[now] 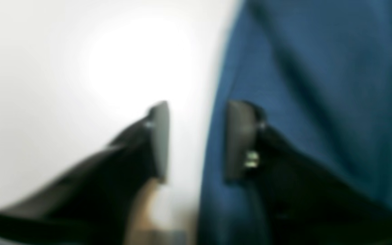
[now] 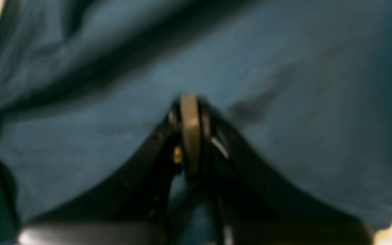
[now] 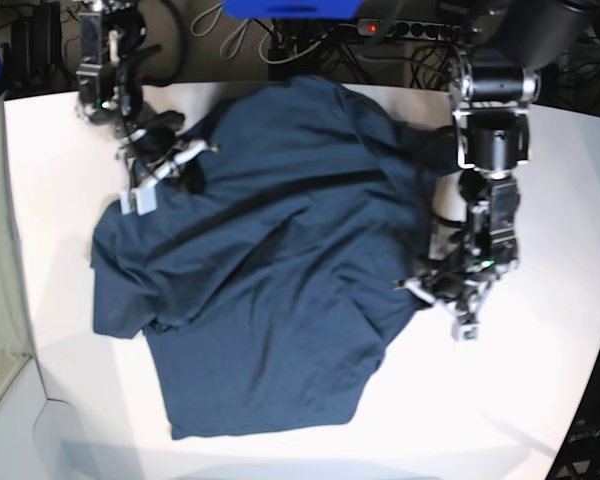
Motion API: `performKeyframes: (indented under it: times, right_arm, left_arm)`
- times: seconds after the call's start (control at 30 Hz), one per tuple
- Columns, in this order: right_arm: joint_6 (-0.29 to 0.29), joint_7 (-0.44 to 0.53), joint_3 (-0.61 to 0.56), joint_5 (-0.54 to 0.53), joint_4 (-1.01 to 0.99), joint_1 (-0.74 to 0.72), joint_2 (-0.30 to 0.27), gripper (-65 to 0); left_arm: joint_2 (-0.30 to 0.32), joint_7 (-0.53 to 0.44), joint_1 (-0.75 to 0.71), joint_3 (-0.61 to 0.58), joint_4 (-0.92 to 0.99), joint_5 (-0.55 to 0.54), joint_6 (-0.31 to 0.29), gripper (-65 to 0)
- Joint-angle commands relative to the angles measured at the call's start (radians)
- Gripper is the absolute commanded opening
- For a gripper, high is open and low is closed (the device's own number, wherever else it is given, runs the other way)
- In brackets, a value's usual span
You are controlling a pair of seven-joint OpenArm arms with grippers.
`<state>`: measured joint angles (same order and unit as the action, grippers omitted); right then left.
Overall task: Layout the t-shirt on the table in an organized manner, then fold the t-shirt properly
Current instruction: 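Spread the shirt edges apart with both grippers and release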
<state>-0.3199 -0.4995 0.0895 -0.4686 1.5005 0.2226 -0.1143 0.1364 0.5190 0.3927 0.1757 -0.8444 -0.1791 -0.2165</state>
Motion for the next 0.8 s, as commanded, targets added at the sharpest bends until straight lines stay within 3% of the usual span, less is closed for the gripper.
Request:
performKeyframes:
  times: [0.0,0.1,0.27,0.4,0.57,0.77]
  right_arm:
    - [0.014,-0.012,0.025,0.023,-0.024,-0.016,-0.018,-65.0]
    - [0.014,-0.011,0.083,0.023,-0.119,-0.055,-0.049,-65.0]
    - [0.014,-0.011,0.132,0.023,-0.166,-0.094,-0.095,-65.0]
    - [0.014,-0.011,0.172,0.023,-0.168,-0.113,-0.147,-65.0]
    - [0.014,-0.011,0.2,0.023,-0.169,-0.148,-0.203,-65.0]
    - [0.009,-0.012,0.194,0.021,-0.18,-0.188,-0.23,-65.0]
  left_arm:
    - [0.016,0.079,-0.016,-0.003,0.009,0.03,0.03,-49.8]
    - [0.033,0.079,-0.024,-0.008,0.009,0.034,0.029,-64.9]
    - [0.035,0.083,-0.047,-0.008,0.007,0.037,0.029,-65.0]
    - [0.065,0.172,-0.116,0.002,-0.051,0.022,0.029,-65.0]
    - [0.084,0.29,-0.311,0.087,-0.261,-0.124,0.033,-65.0]
    - [0.018,0.376,-0.527,0.247,-0.511,-0.264,0.035,-65.0]
